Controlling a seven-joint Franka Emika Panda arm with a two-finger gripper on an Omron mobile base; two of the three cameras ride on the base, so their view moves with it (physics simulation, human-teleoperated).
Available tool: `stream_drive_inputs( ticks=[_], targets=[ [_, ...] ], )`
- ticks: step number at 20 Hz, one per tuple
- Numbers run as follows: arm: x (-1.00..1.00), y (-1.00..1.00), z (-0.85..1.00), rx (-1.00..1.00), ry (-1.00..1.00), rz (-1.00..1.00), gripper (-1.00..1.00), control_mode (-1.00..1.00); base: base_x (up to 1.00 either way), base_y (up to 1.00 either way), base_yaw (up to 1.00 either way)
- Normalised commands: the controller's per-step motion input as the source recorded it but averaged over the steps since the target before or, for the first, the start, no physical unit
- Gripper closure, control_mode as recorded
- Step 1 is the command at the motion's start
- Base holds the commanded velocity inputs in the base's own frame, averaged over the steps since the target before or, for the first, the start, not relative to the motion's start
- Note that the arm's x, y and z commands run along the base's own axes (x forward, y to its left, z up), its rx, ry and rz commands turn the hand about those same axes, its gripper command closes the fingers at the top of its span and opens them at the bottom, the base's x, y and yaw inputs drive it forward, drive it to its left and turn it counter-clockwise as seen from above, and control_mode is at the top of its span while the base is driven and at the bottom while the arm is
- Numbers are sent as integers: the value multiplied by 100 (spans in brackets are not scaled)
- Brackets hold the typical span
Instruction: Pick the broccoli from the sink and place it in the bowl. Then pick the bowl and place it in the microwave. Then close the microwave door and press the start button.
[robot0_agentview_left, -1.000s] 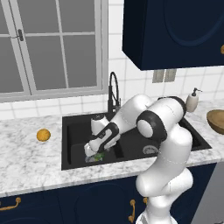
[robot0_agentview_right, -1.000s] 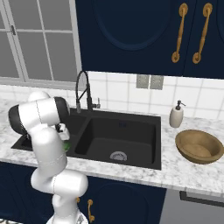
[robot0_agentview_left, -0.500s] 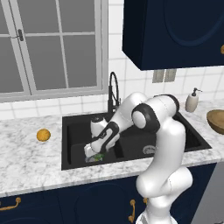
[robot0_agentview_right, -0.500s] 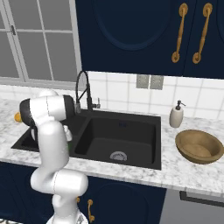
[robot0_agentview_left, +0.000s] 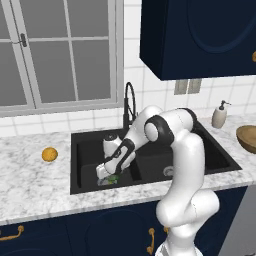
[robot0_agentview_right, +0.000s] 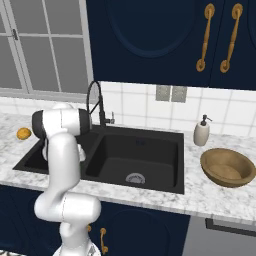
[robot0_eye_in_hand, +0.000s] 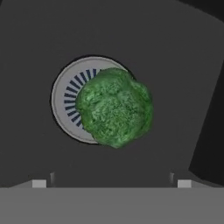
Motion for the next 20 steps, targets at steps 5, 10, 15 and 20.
stream_drive_inputs(
  ticks=[5,10,15,20],
  targets=[
    [16,0,-37,0,0,0,-100,-100,0,0,0],
    [18,0,-26,0,0,0,-100,-100,0,0,0],
    [23,0,-21,0,-4,0,-100,-100,0,0,0],
    [26,0,-30,0,-2,0,-100,-100,0,0,0]
  ],
)
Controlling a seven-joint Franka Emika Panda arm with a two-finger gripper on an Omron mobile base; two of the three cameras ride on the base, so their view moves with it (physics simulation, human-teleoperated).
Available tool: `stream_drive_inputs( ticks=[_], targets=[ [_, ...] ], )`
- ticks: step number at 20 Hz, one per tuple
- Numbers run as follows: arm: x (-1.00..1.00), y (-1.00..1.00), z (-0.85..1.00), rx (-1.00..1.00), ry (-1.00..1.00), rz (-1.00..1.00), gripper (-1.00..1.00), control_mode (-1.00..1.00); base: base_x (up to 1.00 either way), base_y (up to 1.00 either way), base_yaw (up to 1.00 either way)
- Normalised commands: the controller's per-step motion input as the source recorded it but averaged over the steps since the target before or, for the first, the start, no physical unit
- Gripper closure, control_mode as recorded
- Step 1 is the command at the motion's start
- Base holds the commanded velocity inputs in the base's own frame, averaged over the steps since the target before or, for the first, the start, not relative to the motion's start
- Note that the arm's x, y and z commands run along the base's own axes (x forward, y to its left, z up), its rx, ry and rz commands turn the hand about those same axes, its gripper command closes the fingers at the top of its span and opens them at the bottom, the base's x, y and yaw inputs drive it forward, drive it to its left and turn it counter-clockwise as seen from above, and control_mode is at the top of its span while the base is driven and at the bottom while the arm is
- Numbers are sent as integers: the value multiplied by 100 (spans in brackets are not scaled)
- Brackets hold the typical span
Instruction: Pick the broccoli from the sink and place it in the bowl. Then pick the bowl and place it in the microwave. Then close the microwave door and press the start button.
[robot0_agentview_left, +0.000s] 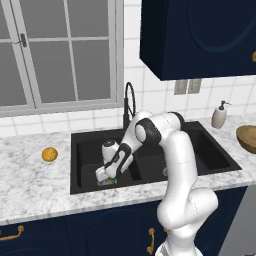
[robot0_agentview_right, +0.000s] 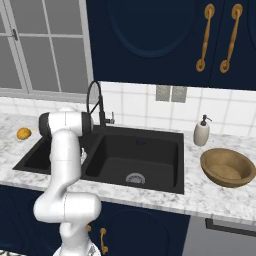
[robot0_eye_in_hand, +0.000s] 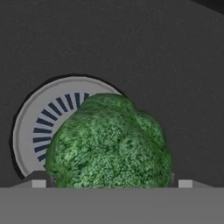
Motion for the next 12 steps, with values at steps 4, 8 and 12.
stream_drive_inputs(
  ticks=[4,8,12],
  targets=[
    [15,4,-43,0,0,0,100,-100,0,0,0],
    [-4,1,-11,0,-8,0,100,-100,0,0,0],
    [-41,38,93,0,-23,0,100,-100,0,0,0]
  ],
)
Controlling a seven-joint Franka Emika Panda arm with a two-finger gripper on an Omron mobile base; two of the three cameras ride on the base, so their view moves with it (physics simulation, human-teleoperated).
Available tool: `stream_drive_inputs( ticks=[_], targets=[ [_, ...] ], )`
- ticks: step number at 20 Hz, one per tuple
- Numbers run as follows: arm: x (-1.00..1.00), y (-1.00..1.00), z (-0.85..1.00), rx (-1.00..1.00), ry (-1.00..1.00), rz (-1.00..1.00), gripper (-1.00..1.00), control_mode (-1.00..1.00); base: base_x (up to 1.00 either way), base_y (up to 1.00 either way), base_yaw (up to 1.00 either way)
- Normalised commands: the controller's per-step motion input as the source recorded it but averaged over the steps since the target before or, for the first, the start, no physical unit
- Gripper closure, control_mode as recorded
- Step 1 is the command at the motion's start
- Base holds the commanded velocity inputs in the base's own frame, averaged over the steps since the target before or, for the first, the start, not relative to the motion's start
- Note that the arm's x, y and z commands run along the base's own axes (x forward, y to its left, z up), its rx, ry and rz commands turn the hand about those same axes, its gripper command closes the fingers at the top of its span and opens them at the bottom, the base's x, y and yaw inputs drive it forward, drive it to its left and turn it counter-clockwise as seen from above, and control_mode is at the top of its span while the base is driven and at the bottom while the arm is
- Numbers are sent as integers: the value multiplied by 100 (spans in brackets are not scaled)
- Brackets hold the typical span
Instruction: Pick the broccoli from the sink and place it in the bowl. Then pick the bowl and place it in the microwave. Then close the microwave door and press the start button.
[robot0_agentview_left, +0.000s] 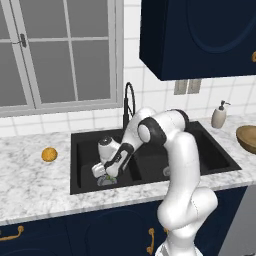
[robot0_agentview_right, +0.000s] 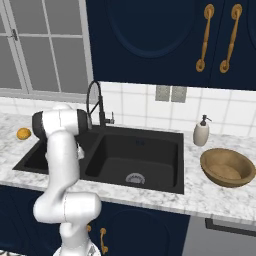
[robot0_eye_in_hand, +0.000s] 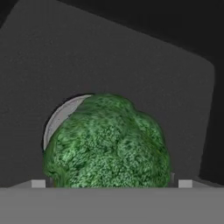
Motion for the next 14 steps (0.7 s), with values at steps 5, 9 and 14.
stream_drive_inputs(
  ticks=[5,9,14],
  targets=[
    [-29,57,100,2,-22,0,100,-100,0,0,0],
    [-31,16,100,2,-24,0,100,-100,0,0,0],
    [-21,0,100,0,-25,0,100,-100,0,0,0]
  ],
)
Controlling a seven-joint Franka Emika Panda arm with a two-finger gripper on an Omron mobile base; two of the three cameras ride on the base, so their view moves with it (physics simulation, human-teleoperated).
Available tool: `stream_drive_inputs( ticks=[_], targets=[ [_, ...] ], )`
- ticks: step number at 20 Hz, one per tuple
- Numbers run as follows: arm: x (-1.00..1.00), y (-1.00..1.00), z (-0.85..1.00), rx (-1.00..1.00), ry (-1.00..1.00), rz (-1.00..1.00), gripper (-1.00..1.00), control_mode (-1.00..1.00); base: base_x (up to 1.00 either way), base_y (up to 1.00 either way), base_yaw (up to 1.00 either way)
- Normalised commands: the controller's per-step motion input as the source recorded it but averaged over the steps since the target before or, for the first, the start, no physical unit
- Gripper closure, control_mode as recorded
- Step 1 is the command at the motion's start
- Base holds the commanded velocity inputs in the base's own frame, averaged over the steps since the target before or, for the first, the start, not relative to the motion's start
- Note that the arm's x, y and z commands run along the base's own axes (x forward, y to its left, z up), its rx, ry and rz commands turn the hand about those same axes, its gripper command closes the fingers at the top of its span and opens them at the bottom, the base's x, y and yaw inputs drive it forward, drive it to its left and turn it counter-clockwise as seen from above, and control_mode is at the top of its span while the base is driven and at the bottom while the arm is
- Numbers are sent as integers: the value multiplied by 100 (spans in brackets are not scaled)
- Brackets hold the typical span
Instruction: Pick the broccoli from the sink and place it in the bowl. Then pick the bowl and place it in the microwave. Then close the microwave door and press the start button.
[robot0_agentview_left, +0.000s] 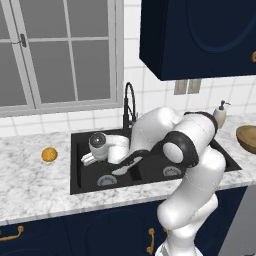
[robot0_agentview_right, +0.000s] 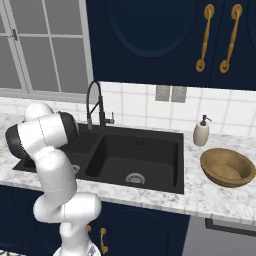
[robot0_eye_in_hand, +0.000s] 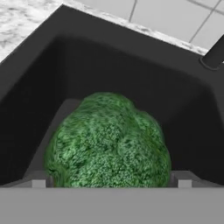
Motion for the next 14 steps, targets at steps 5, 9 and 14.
stream_drive_inputs(
  ticks=[5,9,14],
  targets=[
    [-36,0,100,0,-6,-4,100,-100,0,0,0],
    [-77,-32,94,10,6,-2,100,-100,0,0,0],
    [-73,-10,90,1,15,-2,100,-100,0,0,0]
  ],
)
